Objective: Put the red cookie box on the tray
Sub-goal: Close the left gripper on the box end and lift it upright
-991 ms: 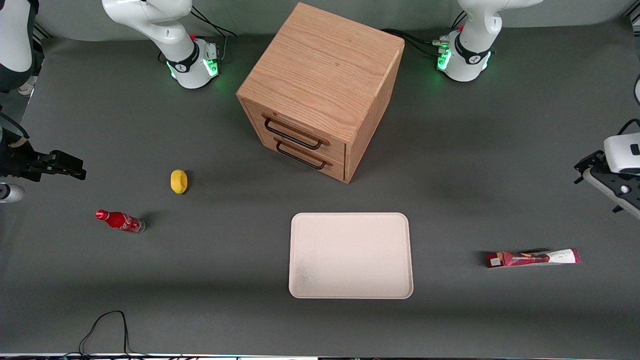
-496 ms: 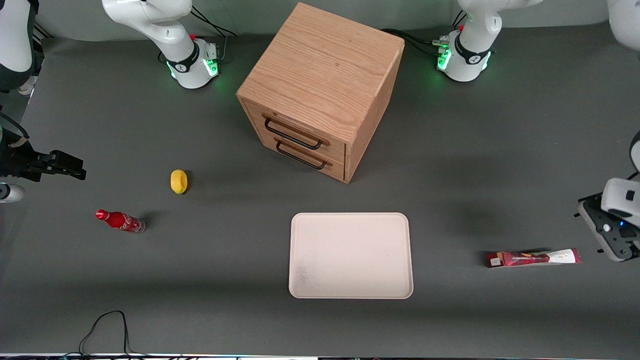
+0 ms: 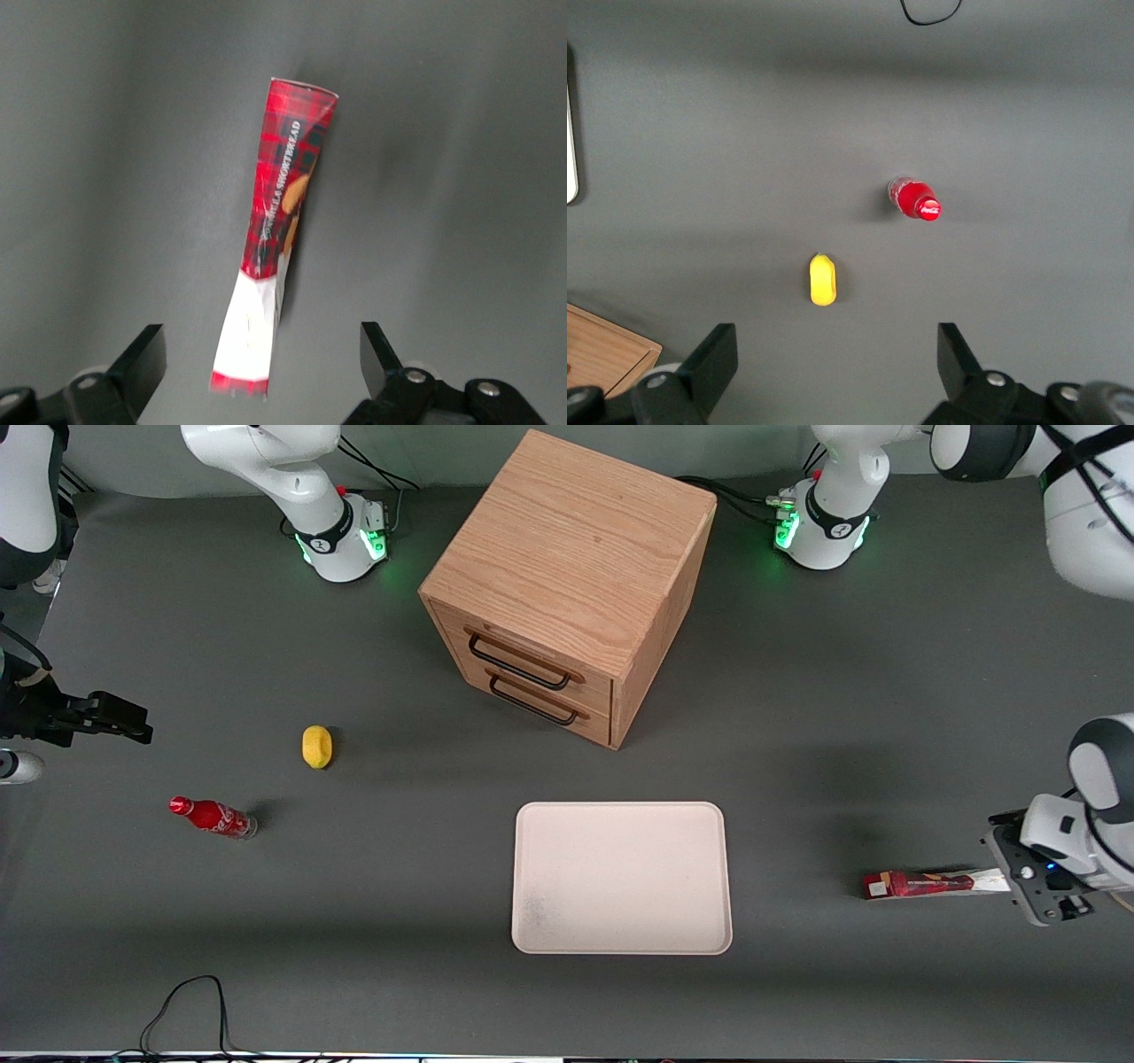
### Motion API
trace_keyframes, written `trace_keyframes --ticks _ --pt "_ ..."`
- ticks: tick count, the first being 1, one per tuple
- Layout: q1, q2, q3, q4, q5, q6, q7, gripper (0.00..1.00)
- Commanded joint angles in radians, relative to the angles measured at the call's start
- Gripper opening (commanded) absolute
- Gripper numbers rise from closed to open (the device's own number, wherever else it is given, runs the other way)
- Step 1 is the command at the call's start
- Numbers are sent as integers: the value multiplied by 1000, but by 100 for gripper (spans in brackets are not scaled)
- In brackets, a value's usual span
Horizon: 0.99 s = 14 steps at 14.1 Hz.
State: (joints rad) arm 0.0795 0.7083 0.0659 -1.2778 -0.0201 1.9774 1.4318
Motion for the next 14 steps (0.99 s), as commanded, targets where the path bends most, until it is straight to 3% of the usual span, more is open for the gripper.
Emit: trace_keyframes --ticks 1,11,13,14 --pt "-7 51 9 37 -44 15 32 97" --pt "-4 102 9 -43 -86 178 41 96" --pt "-3 102 9 -63 -107 179 41 89" --pt "-3 102 9 -69 -112 179 42 79"
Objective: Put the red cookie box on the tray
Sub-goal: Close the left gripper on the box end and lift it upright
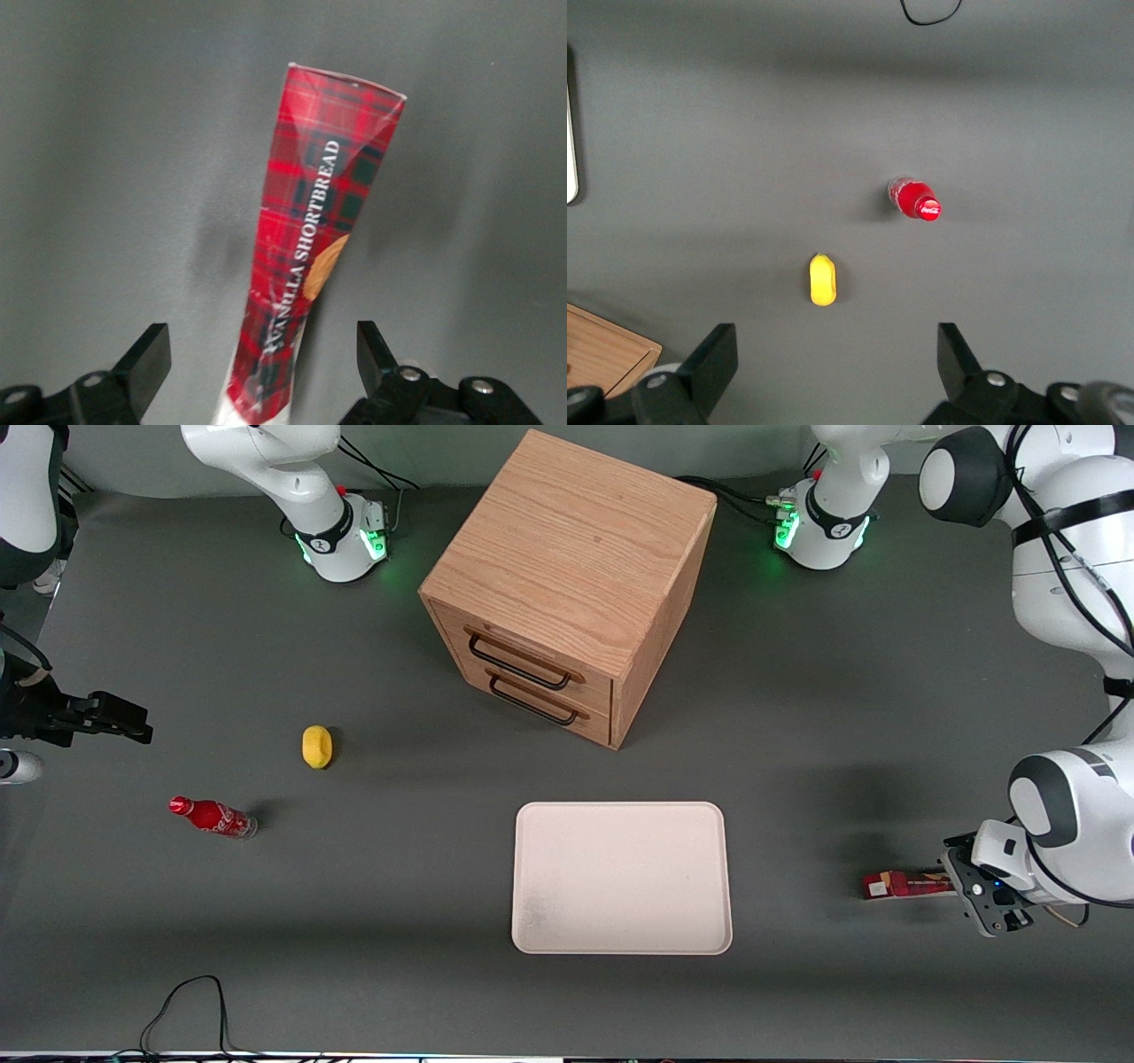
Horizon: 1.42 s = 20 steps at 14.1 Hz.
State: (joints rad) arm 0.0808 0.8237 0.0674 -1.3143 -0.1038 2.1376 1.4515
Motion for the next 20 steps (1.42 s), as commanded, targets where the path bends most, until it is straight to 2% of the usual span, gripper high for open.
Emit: trace_keyframes --ticks 1,3,4,9,12,16,20 --pt "-3 -14 8 -33 -25 19 33 56" --pt "-3 -15 8 -33 -31 41 121 5" --pt "-3 -15 8 -33 -40 54 122 0" --pt "-1 -27 6 -28 -42 51 116 0" --pt "-3 -61 6 -19 -42 -19 45 0" --pt "-28 -179 5 -13 -39 -197 -279 0" --pt "-85 -288 -4 -10 -34 -336 -717 0"
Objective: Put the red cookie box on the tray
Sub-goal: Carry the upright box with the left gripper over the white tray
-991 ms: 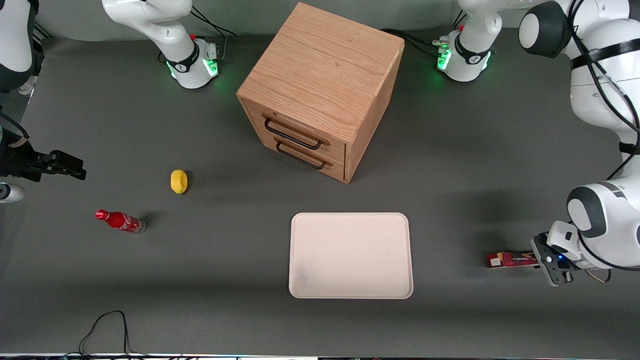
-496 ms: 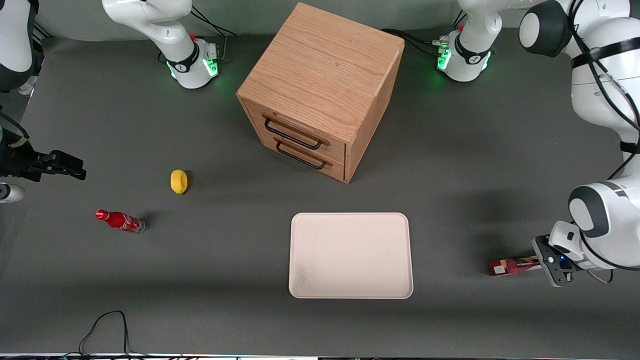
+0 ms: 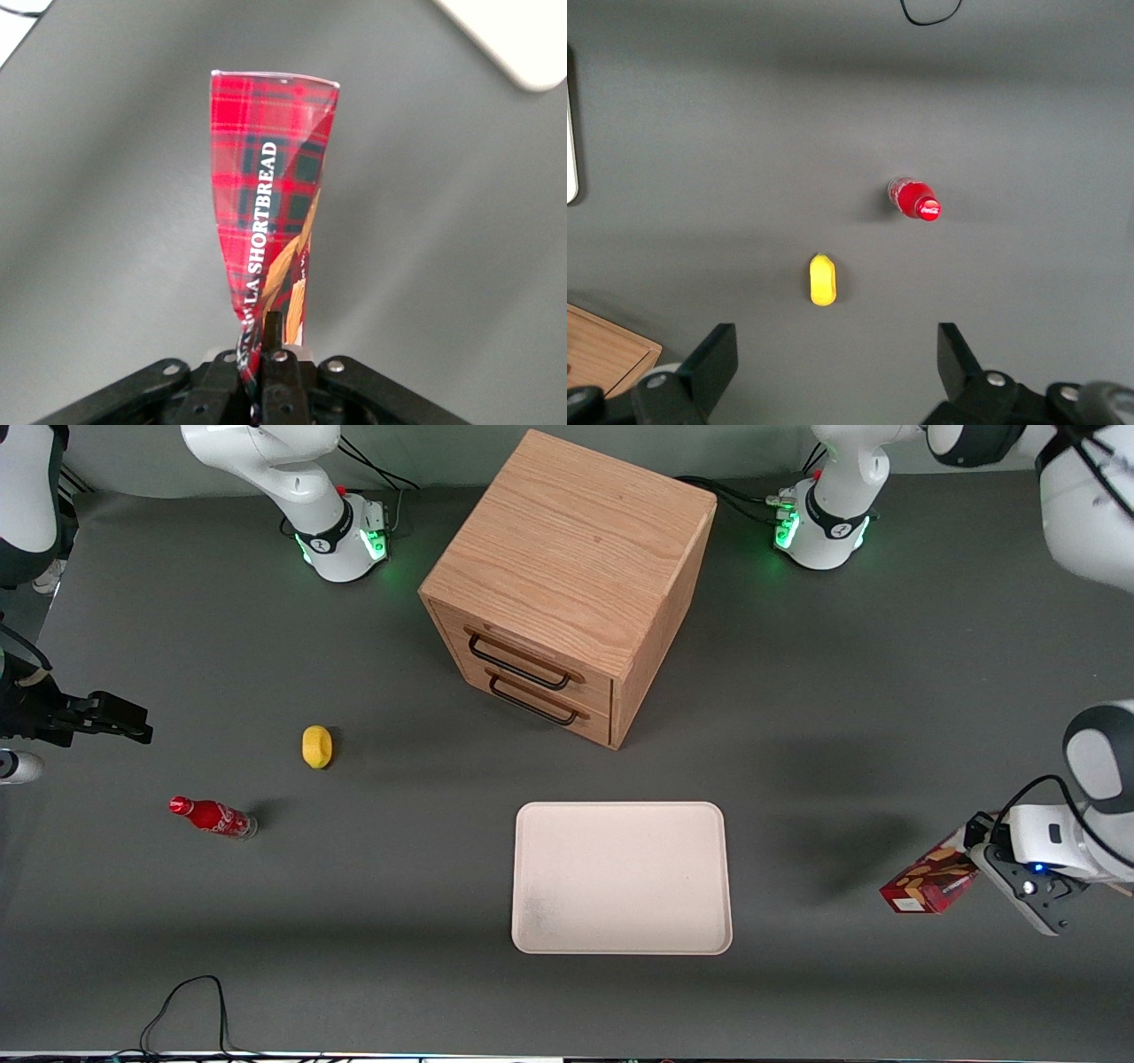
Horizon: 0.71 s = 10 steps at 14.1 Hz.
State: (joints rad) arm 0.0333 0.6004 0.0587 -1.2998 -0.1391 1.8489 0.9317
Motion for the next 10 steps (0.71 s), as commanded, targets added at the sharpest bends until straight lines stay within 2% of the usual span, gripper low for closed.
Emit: trace_keyframes --ticks 1,5,10 --pt "-53 -77 -6 -18 1 -62 -285 0" --pt "-142 -67 -26 63 -8 -85 -648 0" --pt "-274 57 -39 209 -5 -67 -1060 0"
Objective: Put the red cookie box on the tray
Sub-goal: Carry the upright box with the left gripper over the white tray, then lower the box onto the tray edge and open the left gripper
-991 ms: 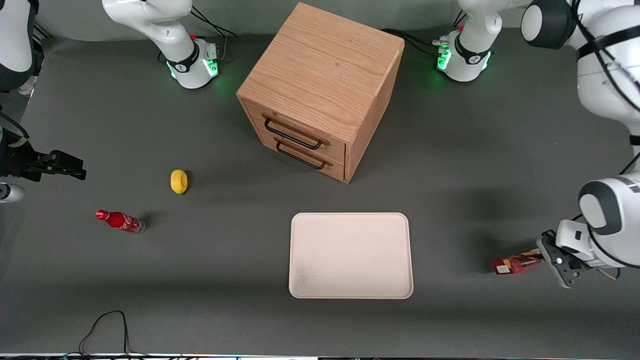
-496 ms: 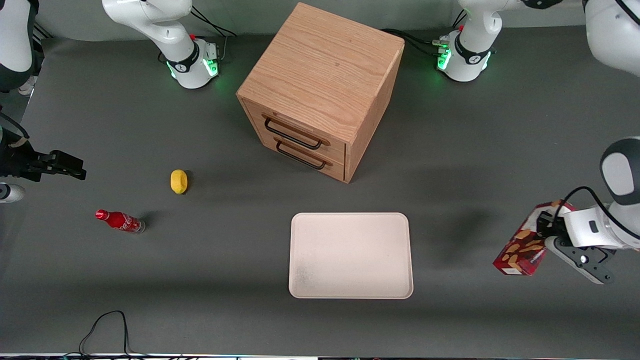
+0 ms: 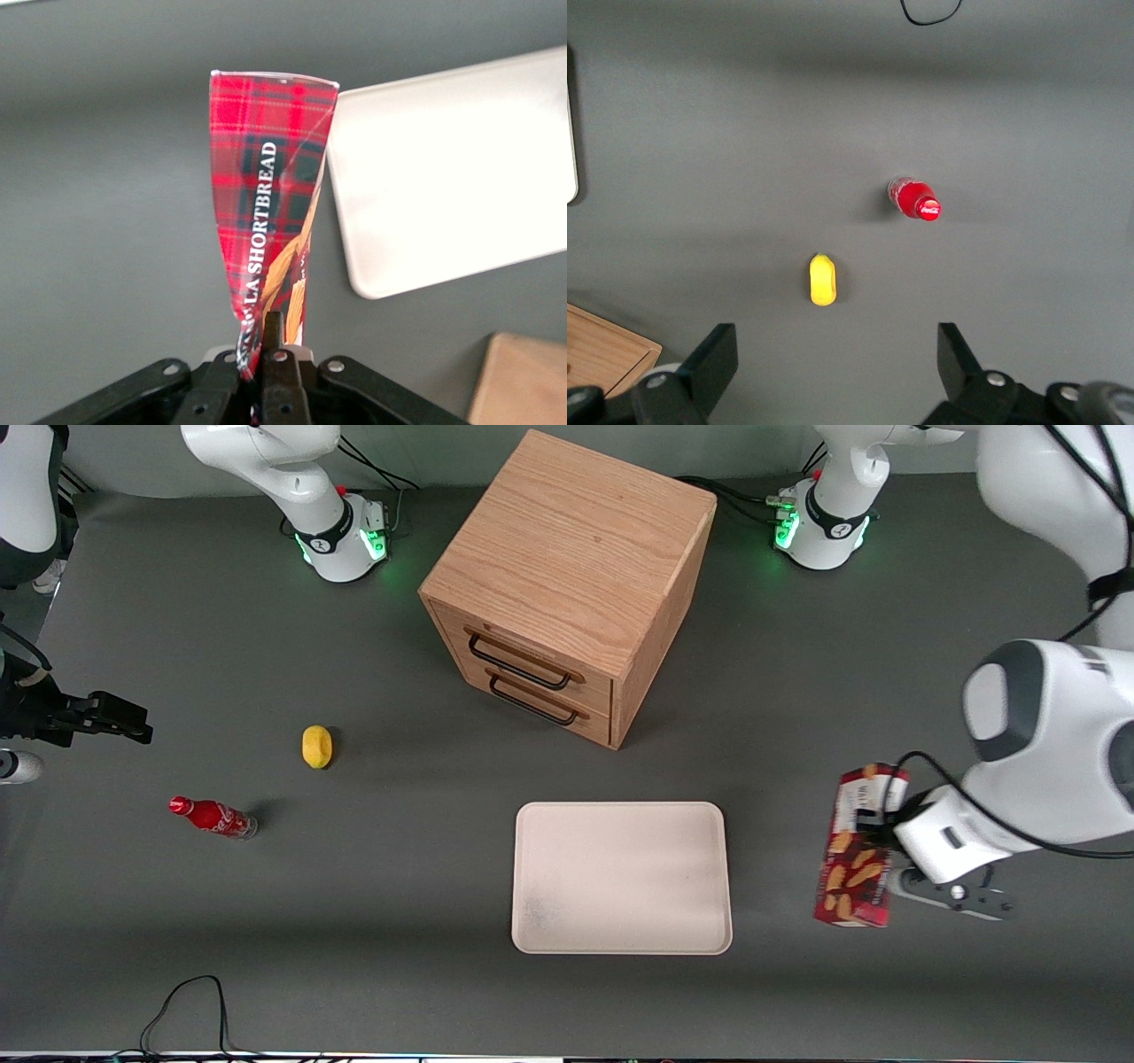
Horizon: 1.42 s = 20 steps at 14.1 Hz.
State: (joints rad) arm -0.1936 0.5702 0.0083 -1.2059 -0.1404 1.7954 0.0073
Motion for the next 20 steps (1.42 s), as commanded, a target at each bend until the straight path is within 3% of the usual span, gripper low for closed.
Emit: trace_keyframes --ticks 1,6,9,12,20 --pt "-69 123 10 149 -2 -8 -197 0" --pt "-159 241 12 164 31 142 -374 0" --pt "-173 273 10 112 87 212 -388 0" --pt "-179 281 10 46 88 315 -391 0" --pt "-210 307 10 34 96 305 -437 0"
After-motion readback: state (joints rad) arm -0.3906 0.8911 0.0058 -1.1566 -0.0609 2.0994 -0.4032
